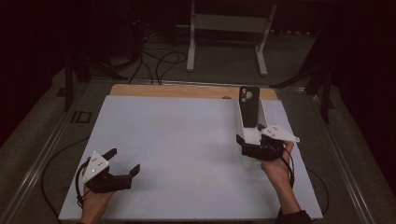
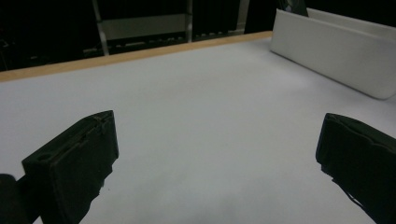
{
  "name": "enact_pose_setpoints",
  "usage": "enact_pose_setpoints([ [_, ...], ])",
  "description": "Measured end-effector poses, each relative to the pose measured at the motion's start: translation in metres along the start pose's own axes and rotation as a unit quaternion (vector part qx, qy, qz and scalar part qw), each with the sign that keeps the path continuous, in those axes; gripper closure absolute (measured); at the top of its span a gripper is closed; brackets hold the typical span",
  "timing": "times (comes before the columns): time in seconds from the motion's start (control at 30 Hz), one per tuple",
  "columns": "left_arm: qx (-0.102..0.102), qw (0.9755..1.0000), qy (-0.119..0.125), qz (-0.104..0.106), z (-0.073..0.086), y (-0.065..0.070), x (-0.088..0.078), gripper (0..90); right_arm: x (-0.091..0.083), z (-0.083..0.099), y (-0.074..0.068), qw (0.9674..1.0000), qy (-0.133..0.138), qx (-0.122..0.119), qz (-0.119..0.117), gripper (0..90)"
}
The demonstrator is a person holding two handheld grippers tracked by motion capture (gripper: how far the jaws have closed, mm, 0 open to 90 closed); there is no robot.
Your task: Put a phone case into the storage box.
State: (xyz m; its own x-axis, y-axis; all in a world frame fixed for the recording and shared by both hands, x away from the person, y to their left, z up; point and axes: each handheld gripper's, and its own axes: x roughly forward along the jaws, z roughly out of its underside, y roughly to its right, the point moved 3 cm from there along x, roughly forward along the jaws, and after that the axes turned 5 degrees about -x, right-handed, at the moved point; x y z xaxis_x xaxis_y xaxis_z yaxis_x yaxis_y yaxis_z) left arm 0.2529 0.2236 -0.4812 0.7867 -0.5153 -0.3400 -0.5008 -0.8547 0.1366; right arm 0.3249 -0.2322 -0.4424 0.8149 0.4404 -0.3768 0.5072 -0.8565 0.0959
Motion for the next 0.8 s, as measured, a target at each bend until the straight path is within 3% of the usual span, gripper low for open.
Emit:
enact_pose_setpoints([
  [0.23, 0.005, 1.0000, 0.004, 0.000, -0.004, -0.001, -0.005, 0.0, -0.019, 0.021, -0.013, 0.9998, 0.018, -0.007, -0.004, 9.8],
  [0.37, 0.009, 1.0000, 0.004, 0.001, -0.004, -0.002, -0.006, 0.0, -0.031, 0.032, -0.021, 0.9991, 0.033, -0.014, -0.020, 9.8],
  [0.63, 0.009, 0.9999, 0.009, -0.001, -0.002, -0.004, -0.007, 0.0, -0.042, 0.048, -0.024, 0.9975, 0.060, -0.001, -0.038, 9.8],
  [0.8, 0.014, 0.9999, 0.006, 0.000, 0.001, -0.004, -0.006, 0.0, -0.047, 0.056, -0.021, 0.9971, 0.068, 0.006, -0.033, 9.8],
])
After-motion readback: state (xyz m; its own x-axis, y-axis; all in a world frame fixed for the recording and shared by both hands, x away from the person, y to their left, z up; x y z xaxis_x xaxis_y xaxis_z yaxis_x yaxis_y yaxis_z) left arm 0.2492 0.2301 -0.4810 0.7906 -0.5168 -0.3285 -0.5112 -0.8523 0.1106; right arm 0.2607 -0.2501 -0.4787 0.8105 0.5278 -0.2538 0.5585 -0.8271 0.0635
